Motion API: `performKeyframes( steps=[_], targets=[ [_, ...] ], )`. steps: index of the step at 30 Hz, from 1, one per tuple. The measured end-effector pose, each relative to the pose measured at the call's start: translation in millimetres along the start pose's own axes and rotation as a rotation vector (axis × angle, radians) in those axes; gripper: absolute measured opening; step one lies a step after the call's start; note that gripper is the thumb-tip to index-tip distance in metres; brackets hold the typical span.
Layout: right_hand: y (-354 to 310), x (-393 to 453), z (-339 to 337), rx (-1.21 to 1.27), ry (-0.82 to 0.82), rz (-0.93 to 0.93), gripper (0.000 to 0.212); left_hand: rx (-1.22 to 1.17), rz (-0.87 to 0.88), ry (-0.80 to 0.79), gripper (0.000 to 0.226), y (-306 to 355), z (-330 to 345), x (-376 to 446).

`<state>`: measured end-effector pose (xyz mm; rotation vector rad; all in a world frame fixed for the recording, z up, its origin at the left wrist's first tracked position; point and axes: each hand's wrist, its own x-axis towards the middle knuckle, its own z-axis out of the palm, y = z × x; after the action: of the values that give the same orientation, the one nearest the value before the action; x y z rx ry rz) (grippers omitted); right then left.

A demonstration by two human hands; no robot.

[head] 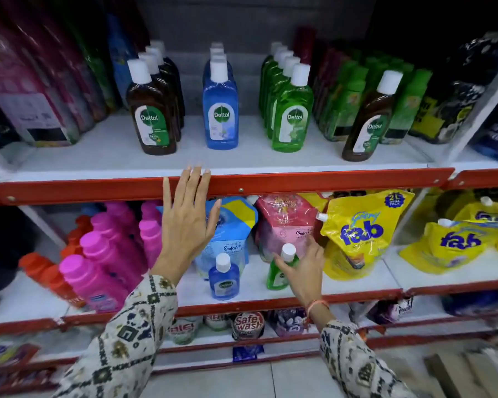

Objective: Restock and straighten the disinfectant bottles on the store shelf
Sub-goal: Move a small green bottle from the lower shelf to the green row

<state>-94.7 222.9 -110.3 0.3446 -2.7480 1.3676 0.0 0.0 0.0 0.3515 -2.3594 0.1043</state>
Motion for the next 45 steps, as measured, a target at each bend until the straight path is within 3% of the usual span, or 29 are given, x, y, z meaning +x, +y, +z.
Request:
performKeyframes(
  steps=[4,10,16,21,25,29,32,45],
  targets=[
    [13.5,-12.1,18.4,0.078,-0.124,0.186,0.101,-0.032,-0.025,0.048,0.054,2.2,1.4,0.2],
    [25.1,-16.8,37.4,0.167,-0.044,0.284,0.076,-0.036,-0.024,0.063,0.054,0.3,4.3,0.3],
    [-0.5,-19.2,6.2,0.263,0.066,0.096,0.074,-0.046,-0.022,0.068,0.055,-0.3,5.2,0.2],
    [-55.2,-4.4,-43.4,0.391,0.132,-0.093,0.085,-0.050,-0.031,0.061,0.054,2.3,2.0,1.5],
    [-102.3,6.8,-82.3,0.546,0.198,-0.193,0.080,-0.066,-0.037,0.058,0.054,3.2,-1.1,0.7],
    [-143.2,28.6,-112.9,0.602,0.284,-0.288,0.076,-0.073,-0.031,0.049,0.056,3.2,-2.4,0.7],
    [-163.4,53.0,-124.5,0.555,0.315,-0.355,0.086,-0.080,-0.028,0.046,0.055,3.3,-1.4,-0.6],
    [-170.8,145.2,-97.3,0.291,0.283,-0.255,0.079,-0.011,-0.004,0.050,0.056,-2.1,4.8,0.7]
  ],
)
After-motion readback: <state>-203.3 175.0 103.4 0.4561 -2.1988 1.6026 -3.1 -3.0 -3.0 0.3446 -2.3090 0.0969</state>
